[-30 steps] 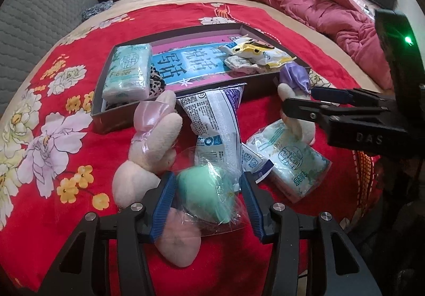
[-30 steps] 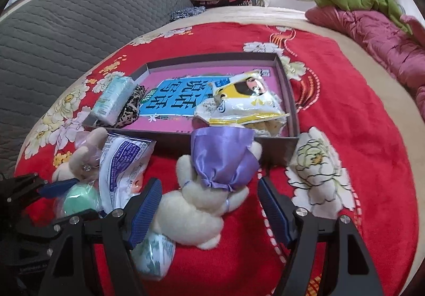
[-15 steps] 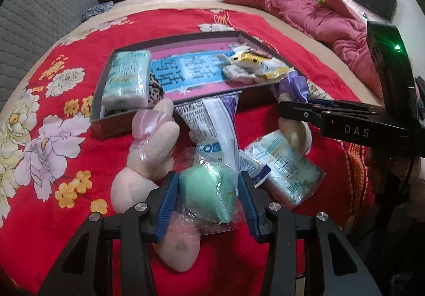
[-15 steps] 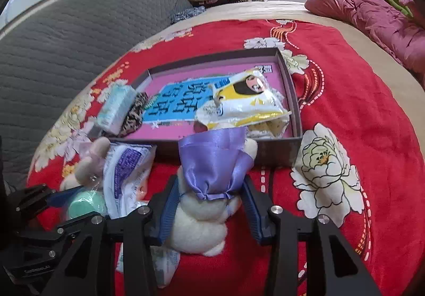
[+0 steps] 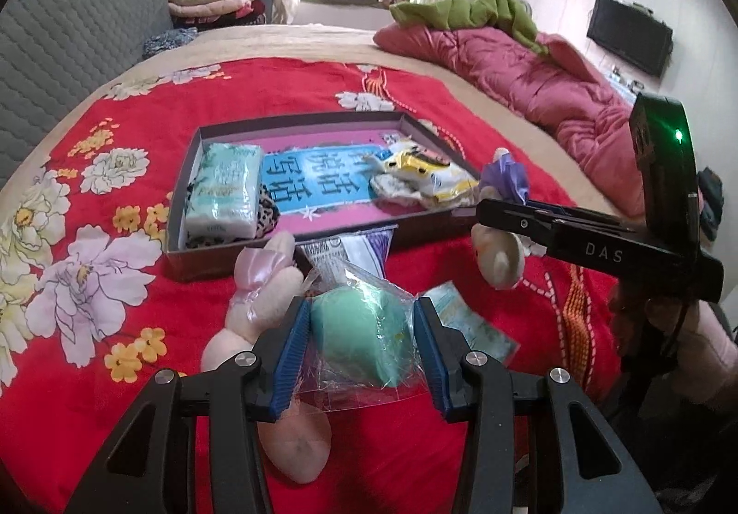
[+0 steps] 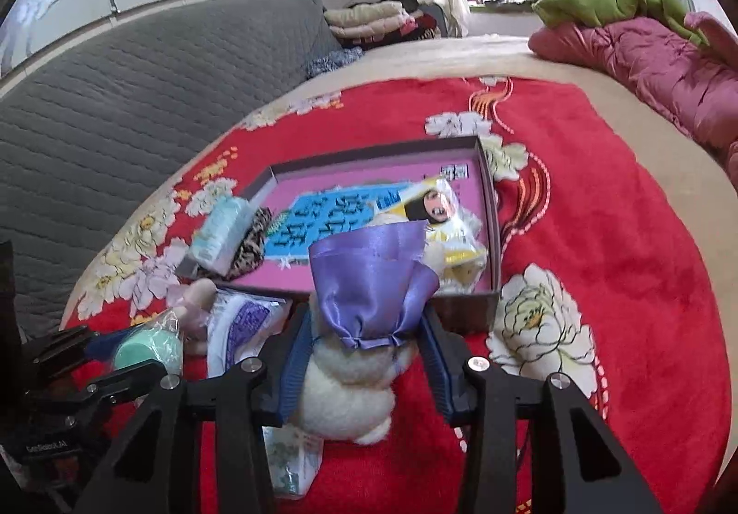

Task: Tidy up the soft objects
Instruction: 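Lift the ball and bunny and carry them over the pink box with both tools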

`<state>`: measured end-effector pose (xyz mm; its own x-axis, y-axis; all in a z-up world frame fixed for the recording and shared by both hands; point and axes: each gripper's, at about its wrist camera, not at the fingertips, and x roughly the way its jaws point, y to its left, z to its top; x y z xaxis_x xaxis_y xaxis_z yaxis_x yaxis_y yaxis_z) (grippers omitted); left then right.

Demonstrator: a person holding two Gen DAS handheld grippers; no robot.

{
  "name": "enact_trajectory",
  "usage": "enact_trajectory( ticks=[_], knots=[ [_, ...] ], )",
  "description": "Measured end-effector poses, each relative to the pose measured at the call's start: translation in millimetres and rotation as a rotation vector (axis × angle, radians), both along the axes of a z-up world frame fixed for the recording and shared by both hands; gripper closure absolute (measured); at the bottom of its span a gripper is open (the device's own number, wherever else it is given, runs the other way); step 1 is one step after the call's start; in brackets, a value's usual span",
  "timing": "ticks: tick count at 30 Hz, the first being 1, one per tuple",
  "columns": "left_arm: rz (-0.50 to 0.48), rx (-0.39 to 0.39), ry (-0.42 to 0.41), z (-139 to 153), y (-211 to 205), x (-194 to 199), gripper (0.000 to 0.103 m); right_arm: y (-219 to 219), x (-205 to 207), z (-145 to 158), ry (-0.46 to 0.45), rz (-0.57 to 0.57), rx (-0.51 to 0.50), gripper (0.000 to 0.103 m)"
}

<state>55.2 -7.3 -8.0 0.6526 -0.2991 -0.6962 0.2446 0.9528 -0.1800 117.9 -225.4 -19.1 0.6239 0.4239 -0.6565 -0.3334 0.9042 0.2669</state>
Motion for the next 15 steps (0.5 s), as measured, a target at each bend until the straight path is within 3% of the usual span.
enact_trajectory(
  ticks=[15],
  knots=[
    [0.018, -0.083, -0.099, 25, 14, 1, 0.056, -3, -2, 14, -0.061, 0.019, 0.054, 0.058]
  ],
)
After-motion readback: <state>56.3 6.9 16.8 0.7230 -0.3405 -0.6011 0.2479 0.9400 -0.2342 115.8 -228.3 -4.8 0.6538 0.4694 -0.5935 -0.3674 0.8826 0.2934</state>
